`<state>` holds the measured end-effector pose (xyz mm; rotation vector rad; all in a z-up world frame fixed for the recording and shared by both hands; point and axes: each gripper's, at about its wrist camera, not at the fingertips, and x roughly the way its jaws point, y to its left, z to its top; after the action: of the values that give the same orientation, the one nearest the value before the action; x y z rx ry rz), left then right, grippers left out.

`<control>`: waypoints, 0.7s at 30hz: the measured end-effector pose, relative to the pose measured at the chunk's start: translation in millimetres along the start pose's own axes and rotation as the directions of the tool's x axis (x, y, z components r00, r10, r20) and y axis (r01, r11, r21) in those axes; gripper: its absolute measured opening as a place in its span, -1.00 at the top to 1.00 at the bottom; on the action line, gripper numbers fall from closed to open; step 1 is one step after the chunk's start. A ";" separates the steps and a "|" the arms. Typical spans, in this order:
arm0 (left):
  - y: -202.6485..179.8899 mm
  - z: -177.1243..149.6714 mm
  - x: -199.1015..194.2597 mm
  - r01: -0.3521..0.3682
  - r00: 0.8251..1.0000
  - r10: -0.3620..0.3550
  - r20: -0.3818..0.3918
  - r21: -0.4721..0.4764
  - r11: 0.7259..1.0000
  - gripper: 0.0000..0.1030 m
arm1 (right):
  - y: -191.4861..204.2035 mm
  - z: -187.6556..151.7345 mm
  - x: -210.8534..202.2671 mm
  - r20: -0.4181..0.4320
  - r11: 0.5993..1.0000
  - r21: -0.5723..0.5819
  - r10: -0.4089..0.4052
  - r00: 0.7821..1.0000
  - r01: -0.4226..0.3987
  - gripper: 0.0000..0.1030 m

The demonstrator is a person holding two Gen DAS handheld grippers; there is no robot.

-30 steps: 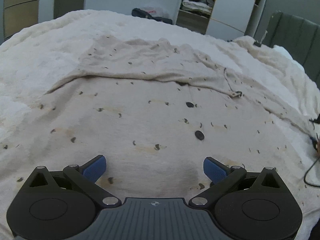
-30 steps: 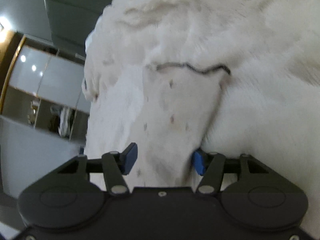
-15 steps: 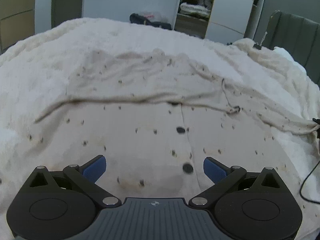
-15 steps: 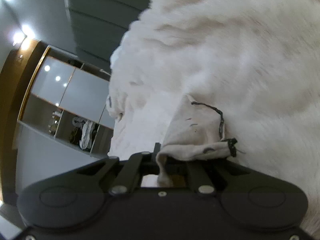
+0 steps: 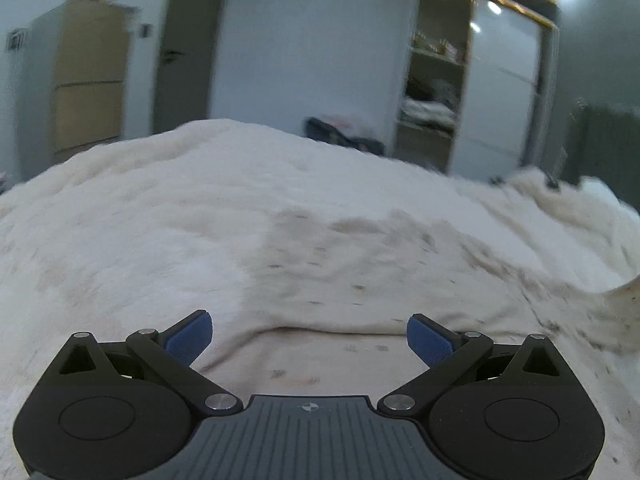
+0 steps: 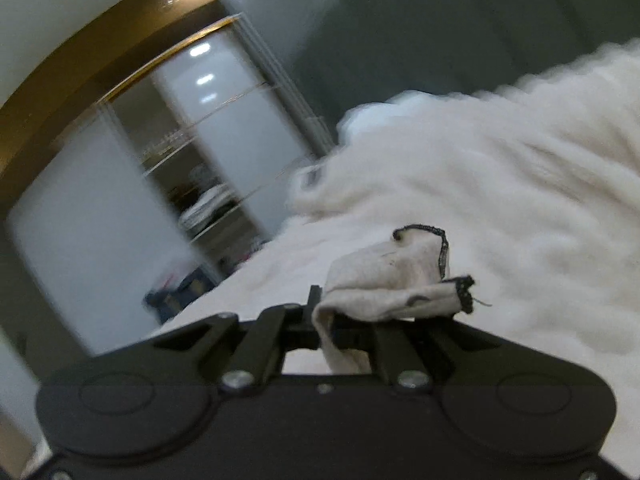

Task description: Fold clothes

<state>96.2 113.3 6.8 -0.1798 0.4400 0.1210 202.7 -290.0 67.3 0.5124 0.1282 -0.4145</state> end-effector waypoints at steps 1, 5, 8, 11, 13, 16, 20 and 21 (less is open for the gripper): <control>9.5 -2.5 -0.7 -0.024 1.000 0.024 0.004 -0.016 1.000 -0.99 | 39.3 -4.1 -1.7 -0.001 0.997 -0.067 0.032 0.999 -0.032 0.94; 46.1 12.7 -0.5 -0.037 0.999 0.032 -0.025 -0.199 0.979 -0.99 | 183.1 -68.6 -9.7 -0.077 0.928 -0.322 0.171 0.982 -0.187 0.81; 62.0 20.4 -5.6 -0.016 1.000 0.021 0.014 -0.272 0.962 -0.99 | 274.1 -153.5 -17.0 -0.261 0.806 -0.469 0.265 0.928 -0.362 -0.10; 75.7 24.3 -7.6 -0.027 0.999 0.037 0.027 -0.315 0.949 -0.99 | 321.3 -267.2 -48.9 -0.503 0.605 -0.594 0.234 0.832 -0.529 -0.27; 85.0 25.4 -4.7 -0.010 1.000 0.014 0.010 -0.364 0.931 -0.99 | 324.2 -298.2 -72.5 -0.544 0.526 -0.627 0.234 0.806 -0.575 -0.26; 92.2 26.4 -6.6 0.013 1.000 -0.009 0.011 -0.402 0.916 -0.99 | 316.2 -319.9 -116.8 -0.575 0.423 -0.645 0.279 0.769 -0.636 -0.29; 93.8 30.5 -10.9 0.051 0.999 -0.040 0.035 -0.404 0.914 -0.99 | 300.0 -294.8 -132.4 -0.582 0.453 -0.623 0.277 0.765 -0.638 -0.35; 93.4 31.3 -10.8 0.057 0.998 -0.047 0.035 -0.396 0.916 -0.99 | 288.0 -276.6 -130.9 -0.581 0.490 -0.605 0.267 0.769 -0.627 -0.38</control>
<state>84.9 209.9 25.7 -0.5905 0.3817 0.1601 198.8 122.2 -13.8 -0.2742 0.5543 0.3302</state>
